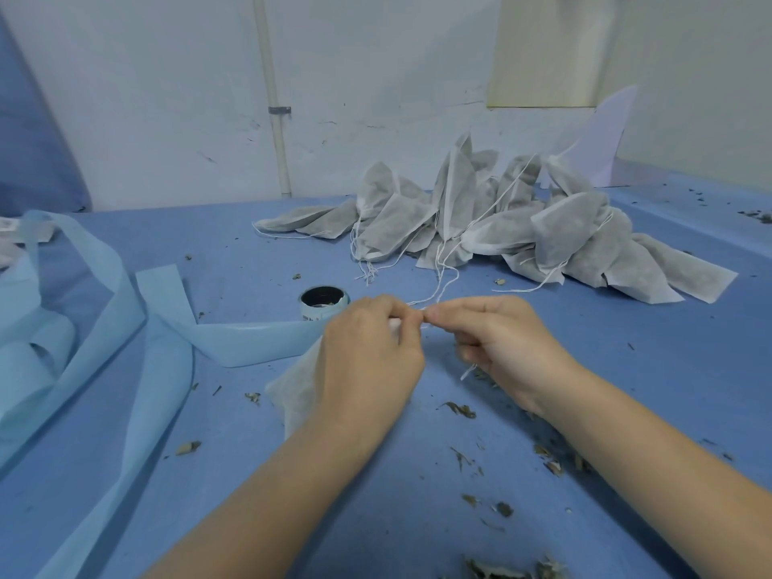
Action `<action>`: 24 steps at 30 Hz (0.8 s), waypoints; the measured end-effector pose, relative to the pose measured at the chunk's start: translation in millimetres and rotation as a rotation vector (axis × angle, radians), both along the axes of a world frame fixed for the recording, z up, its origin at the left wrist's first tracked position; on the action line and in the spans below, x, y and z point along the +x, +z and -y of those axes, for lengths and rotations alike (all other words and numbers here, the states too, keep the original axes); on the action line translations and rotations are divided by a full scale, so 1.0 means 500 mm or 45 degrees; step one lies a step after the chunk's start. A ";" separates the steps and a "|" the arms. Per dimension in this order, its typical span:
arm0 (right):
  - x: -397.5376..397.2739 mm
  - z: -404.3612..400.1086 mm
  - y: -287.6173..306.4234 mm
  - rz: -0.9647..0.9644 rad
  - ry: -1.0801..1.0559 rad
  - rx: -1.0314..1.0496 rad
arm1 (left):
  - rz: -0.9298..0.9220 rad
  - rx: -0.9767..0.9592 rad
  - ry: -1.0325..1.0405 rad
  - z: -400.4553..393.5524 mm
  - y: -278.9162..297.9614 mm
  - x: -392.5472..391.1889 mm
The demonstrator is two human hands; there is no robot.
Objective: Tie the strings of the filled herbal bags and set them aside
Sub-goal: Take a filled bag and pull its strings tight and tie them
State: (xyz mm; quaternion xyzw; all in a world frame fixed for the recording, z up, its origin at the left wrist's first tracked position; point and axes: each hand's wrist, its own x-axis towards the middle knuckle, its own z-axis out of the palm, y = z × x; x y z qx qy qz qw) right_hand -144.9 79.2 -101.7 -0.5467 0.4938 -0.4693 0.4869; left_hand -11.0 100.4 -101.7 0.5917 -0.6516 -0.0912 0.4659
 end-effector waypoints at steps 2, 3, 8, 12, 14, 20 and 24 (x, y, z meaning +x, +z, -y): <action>0.001 0.001 -0.002 0.010 -0.046 0.008 | -0.136 0.111 -0.002 0.003 0.002 0.002; 0.002 0.002 -0.002 0.035 -0.054 0.021 | -0.191 0.158 -0.015 0.005 0.002 0.004; 0.010 -0.003 0.009 0.447 0.191 0.268 | -0.529 0.348 -0.134 0.018 0.004 0.011; 0.015 -0.004 0.005 0.719 0.294 0.454 | -0.705 0.420 -0.231 0.023 -0.003 0.007; 0.017 -0.004 0.005 0.764 0.278 0.480 | -0.610 0.309 -0.240 0.018 -0.008 0.005; 0.014 -0.004 0.013 0.769 0.198 0.443 | -0.015 -0.306 -0.098 -0.004 -0.012 0.005; 0.012 -0.004 0.011 0.776 0.159 0.400 | 0.087 -0.406 -0.008 -0.008 -0.008 -0.001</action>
